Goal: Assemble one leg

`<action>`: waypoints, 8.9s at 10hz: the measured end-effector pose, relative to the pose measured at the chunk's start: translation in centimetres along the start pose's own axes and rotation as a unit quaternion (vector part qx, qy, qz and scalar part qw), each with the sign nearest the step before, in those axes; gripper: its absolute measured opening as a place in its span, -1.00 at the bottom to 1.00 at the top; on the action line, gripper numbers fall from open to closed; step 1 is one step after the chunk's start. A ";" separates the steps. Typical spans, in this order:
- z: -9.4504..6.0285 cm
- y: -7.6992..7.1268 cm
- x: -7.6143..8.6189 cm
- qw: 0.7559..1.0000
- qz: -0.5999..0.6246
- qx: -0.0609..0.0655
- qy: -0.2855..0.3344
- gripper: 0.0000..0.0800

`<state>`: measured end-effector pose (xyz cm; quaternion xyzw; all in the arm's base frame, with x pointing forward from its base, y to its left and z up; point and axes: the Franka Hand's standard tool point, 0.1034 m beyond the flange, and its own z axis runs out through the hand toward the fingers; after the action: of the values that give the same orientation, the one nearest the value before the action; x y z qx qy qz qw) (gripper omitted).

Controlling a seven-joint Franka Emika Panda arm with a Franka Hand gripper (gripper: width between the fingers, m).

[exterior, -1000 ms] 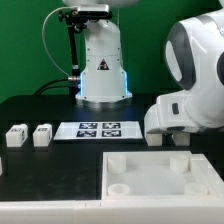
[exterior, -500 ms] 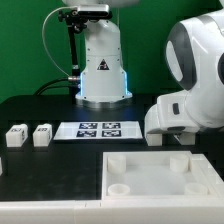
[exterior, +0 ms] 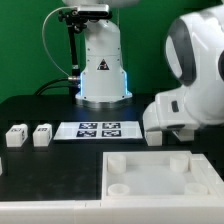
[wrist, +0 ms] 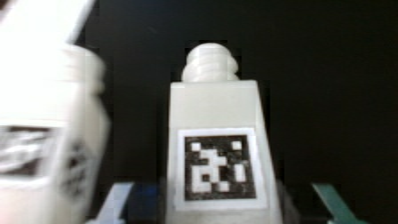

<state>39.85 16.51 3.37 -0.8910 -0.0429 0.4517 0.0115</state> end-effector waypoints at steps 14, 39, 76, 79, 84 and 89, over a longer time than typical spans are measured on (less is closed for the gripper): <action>-23.5 5.2 -3.1 0.822 -0.030 0.007 0.569 -0.27; -21.2 6.4 9.4 0.735 -0.043 -0.005 0.677 0.38; -21.1 6.1 10.7 0.839 0.242 0.239 0.425 0.62; -21.8 6.8 10.6 0.876 0.037 0.088 0.473 0.62; -21.6 6.8 10.7 0.856 0.184 0.176 0.449 -0.25; -21.4 6.8 10.8 0.674 0.543 0.384 0.321 -0.25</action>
Offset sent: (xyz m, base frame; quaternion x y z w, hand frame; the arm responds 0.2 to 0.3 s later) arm -0.0037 0.0077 0.0807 -0.0078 0.0258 0.0491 0.9984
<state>63.93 11.02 6.93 -0.7644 0.6325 0.0415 0.1180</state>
